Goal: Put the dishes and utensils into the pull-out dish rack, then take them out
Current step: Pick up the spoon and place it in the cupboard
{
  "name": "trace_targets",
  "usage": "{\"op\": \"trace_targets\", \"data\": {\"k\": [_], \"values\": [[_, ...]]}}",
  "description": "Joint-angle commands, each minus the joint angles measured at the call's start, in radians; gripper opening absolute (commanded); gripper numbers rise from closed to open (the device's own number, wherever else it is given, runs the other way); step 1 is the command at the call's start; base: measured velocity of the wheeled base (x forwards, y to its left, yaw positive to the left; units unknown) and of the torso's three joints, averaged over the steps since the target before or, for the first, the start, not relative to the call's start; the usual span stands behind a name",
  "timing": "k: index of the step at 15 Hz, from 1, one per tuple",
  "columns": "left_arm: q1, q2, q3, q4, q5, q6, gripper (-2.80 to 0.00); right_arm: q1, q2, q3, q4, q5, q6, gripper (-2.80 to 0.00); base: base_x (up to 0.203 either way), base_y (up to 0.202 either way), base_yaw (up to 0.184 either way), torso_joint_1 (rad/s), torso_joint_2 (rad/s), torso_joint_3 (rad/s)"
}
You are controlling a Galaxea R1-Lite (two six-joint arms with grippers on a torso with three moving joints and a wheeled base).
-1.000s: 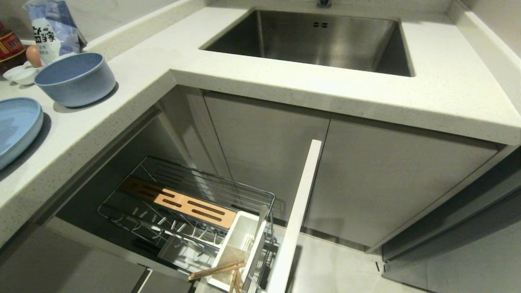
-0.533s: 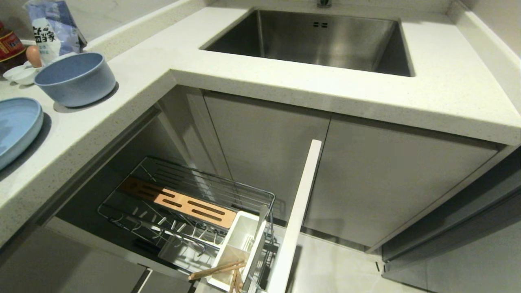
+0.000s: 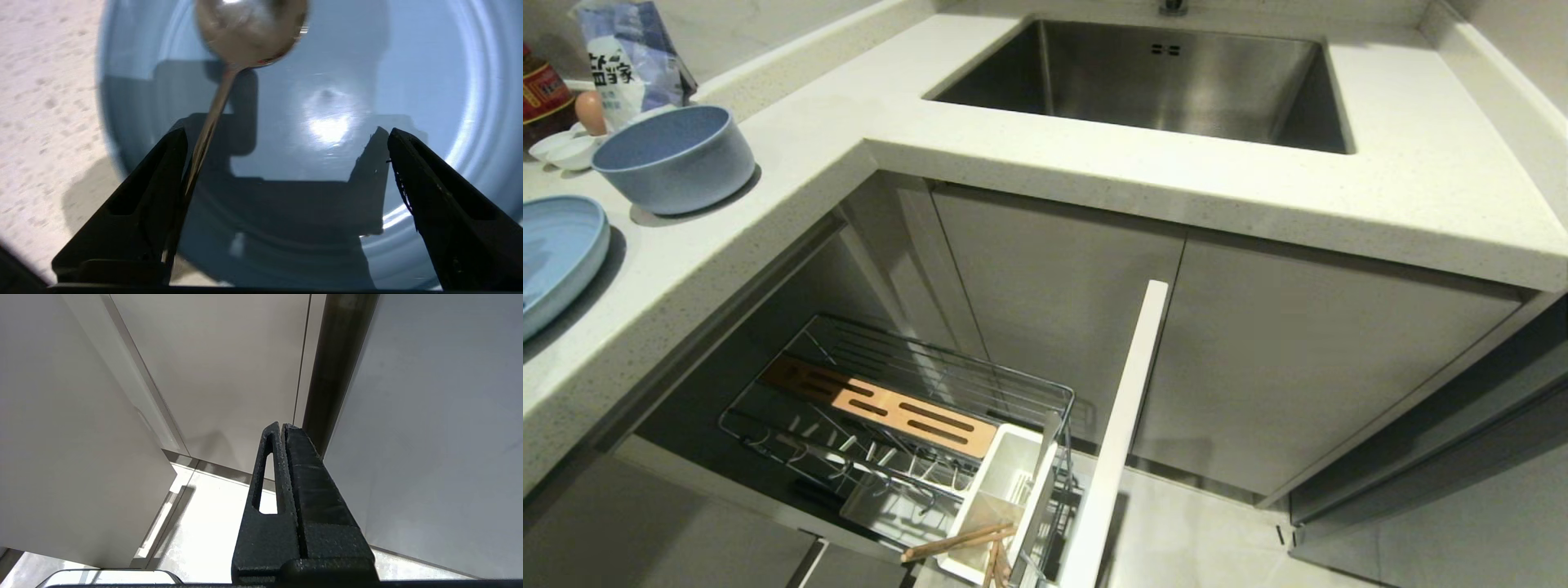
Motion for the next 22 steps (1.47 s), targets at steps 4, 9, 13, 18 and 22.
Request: {"op": "trace_targets", "data": {"k": [4,9,13,18,22], "values": [[-0.031,0.002,0.001,0.004,0.000,0.002,0.00,0.000,-0.001,0.023,-0.001,0.000,0.000,-2.80,0.000,0.000,0.000,0.000,0.00,0.000],[-0.029,0.009,0.006,0.004,0.011,0.001,0.00,0.000,-0.001,0.023,-0.001,0.000,0.000,-2.80,0.000,0.000,0.000,0.000,0.00,0.000],[-0.029,0.016,0.006,0.002,0.011,0.001,0.00,0.000,-0.001,0.023,-0.001,0.000,0.000,-2.80,0.000,0.000,0.000,0.000,0.00,0.000],[-0.028,0.024,0.003,0.002,0.011,-0.001,-2.80,0.000,-0.001,0.023,-0.001,0.000,0.000,-2.80,0.000,0.000,0.000,0.000,0.00,0.000],[-0.024,0.024,0.006,0.002,0.011,-0.001,-2.80,0.000,-0.001,0.023,-0.001,0.000,0.000,-2.80,0.000,0.000,0.000,0.000,0.00,0.000]]}}
